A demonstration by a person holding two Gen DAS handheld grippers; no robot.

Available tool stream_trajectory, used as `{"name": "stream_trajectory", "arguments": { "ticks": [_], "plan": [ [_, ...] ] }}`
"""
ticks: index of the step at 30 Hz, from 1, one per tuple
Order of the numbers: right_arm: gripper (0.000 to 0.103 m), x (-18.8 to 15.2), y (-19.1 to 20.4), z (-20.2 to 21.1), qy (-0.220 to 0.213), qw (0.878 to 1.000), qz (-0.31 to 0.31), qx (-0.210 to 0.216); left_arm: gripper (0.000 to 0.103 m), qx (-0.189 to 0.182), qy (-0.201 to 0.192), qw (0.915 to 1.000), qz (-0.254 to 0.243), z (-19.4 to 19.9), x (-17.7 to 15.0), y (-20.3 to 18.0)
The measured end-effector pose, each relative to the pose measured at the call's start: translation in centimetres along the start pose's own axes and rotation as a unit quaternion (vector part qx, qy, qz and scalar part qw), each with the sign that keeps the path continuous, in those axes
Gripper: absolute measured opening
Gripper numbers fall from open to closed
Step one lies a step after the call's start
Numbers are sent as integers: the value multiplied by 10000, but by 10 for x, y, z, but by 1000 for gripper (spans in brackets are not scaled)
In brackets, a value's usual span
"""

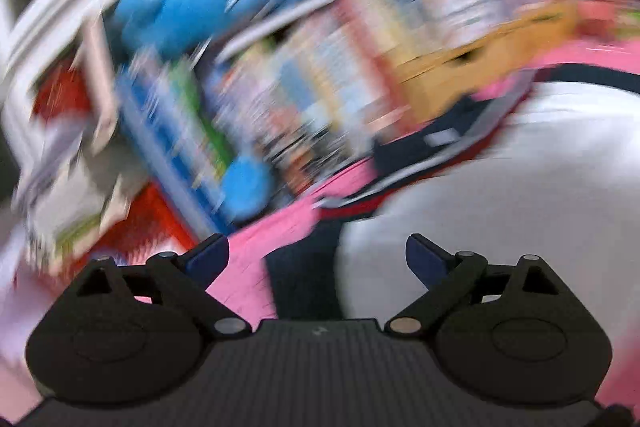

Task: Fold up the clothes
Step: 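Lift the jacket off the bedspread with both tools, then lay the jacket flat on the bedspread with both tools, white body up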

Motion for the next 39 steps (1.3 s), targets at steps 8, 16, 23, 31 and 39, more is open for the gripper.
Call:
{"name": "stream_trajectory", "arguments": {
  "ticks": [8, 16, 23, 31, 39],
  "plan": [
    [67, 9, 115, 1, -758, 9721, 2012, 942, 90, -1243, -716, 9765, -1606, 66, -7, -109],
    [21, 34, 110, -10, -809, 9741, 1683, 1274, 37, -1543, -257, 9761, -1509, 10, -2, -143],
    [23, 21, 136, -20, -863, 9618, 2328, 1156, 28, -1820, 190, 9771, -1088, 4, -3, -127],
    [11, -24, 59, -44, -171, 9855, 1682, 163, 30, -1664, 991, 9809, -183, -1, -55, -57],
    [12, -61, 0, -24, 254, 9918, 1221, -286, 32, -925, 1612, 9826, -45, 25, -108, 3]
  ]
}}
Point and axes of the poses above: each gripper's, at about its wrist camera, not at the fingertips, and z roughly against the way its jaws point, y to its left, x to its top, the point moved 3 cm from there along -z, roughly the way its jaws point, and after that the axes turned 10 degrees about -z, right-handed, at the moved point
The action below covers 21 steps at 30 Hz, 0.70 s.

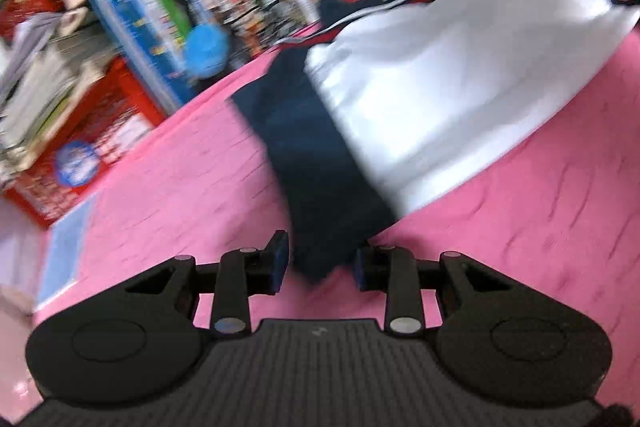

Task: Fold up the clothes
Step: 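Lay the jacket flat on the bedspread with both tools, white body up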

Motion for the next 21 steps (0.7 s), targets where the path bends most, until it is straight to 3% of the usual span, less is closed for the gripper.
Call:
{"name": "stream_trajectory", "arguments": {
  "ticks": [2, 5, 7, 9, 10, 12, 14, 16, 18, 21],
  "plan": [
    [14, -3, -6, 3, 68, 9999, -89, 45, 32, 191, 234, 9995, 42, 8, -17, 15],
    [24, -6, -23, 13, 262, 9976, -608, 200, 32, 362, 476, 9978, 273, 24, -35, 39],
    [43, -5, -31, 24, 257, 9935, -1046, 380, 34, 250, 216, 9978, 579, 40, -32, 52],
    [56, 2, -36, 34, 49, 9862, -1531, 632, 36, -108, -269, 9945, 1009, 55, -12, 57],
    [56, 9, -39, 37, -82, 9811, -1778, 760, 36, -450, -568, 9900, 1208, 59, 5, 55],
    [56, 32, -36, 32, -279, 9695, -2219, 1001, 36, -967, -909, 9824, 1312, 53, 39, 40],
    [50, 58, -31, 21, -431, 9562, -2602, 1267, 33, -1256, -1032, 9806, 1092, 36, 79, 9],
    [12, 82, -20, 3, -406, 9404, -2934, 1670, 19, -1494, -1002, 9801, 839, 14, 115, -23],
    [13, 100, -7, -14, -381, 9274, -3184, 1925, 17, -1694, -883, 9795, 637, -12, 146, -49],
    [13, 108, 12, -36, -188, 9138, -3497, 2057, 17, -1502, -548, 9857, 524, -59, 181, -68]
  ]
}}
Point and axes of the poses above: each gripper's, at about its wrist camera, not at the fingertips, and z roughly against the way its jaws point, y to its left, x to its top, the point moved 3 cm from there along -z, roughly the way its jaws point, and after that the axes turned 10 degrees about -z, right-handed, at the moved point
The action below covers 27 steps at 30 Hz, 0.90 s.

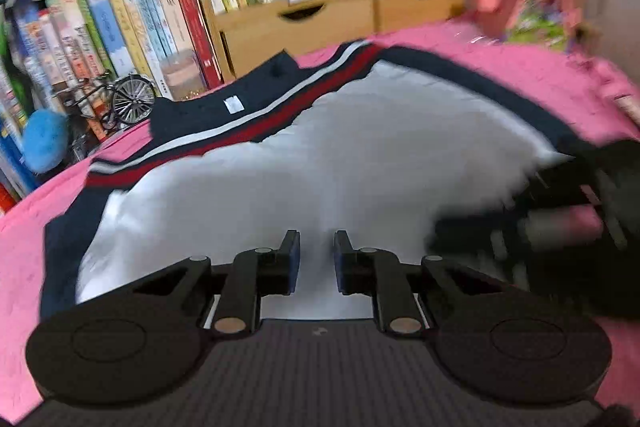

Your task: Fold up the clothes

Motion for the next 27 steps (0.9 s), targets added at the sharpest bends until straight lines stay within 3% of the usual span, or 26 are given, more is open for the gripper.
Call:
{"name": "stream_trajectory", "arguments": {
  "ticks": [6, 13, 17, 20, 23, 25, 27],
  "plan": [
    [12, -9, -1, -16, 85, 9999, -112, -81, 17, 900, 331, 9936, 589, -71, 37, 27],
    [12, -10, -14, -17, 138, 9988, -457, 140, 18, 1190, 223, 9891, 840, -96, 54, 44],
    [12, -9, -23, -17, 171, 9966, -726, 337, 22, 966, 114, 9891, 1106, -77, 45, 44],
    [13, -8, -25, -18, 180, 9961, -775, 372, 30, 855, -197, 9894, 1156, -38, 22, 49],
    [13, -8, -25, -18, 188, 9959, -794, 395, 39, 1185, -385, 9857, 1137, 6, -17, 61],
    [13, -8, -24, -18, 191, 9957, -814, 410, 41, 1517, -149, 9816, 1147, 21, -50, 72],
    [13, -8, -22, -18, 187, 9961, -777, 382, 52, 1778, -47, 9766, 1205, 36, -84, 85]
  ]
}}
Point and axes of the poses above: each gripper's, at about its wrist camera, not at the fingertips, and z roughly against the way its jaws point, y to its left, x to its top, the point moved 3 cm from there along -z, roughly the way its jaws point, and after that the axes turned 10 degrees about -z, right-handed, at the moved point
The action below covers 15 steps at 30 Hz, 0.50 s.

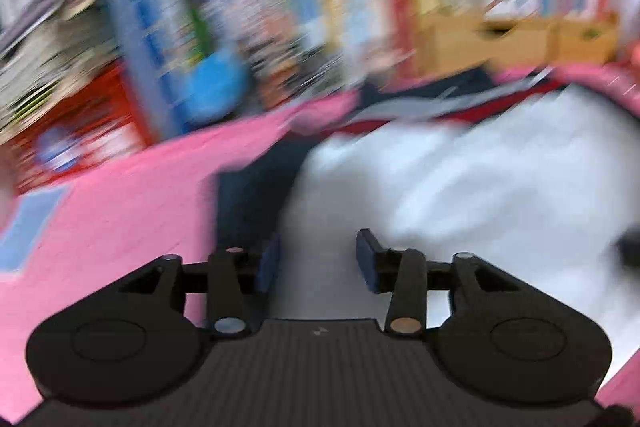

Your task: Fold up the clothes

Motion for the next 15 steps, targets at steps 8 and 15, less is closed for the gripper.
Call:
{"name": "stream_trajectory", "arguments": {
  "ticks": [8, 15],
  "plan": [
    [14, -3, 13, -1, -37, 9984, 479, -310, 52, 1047, 335, 9930, 441, 20, -56, 69],
    [20, -15, 40, -4, -170, 9851, 1422, -948, 55, -108, -909, 9949, 436, 61, -8, 23]
  ]
}}
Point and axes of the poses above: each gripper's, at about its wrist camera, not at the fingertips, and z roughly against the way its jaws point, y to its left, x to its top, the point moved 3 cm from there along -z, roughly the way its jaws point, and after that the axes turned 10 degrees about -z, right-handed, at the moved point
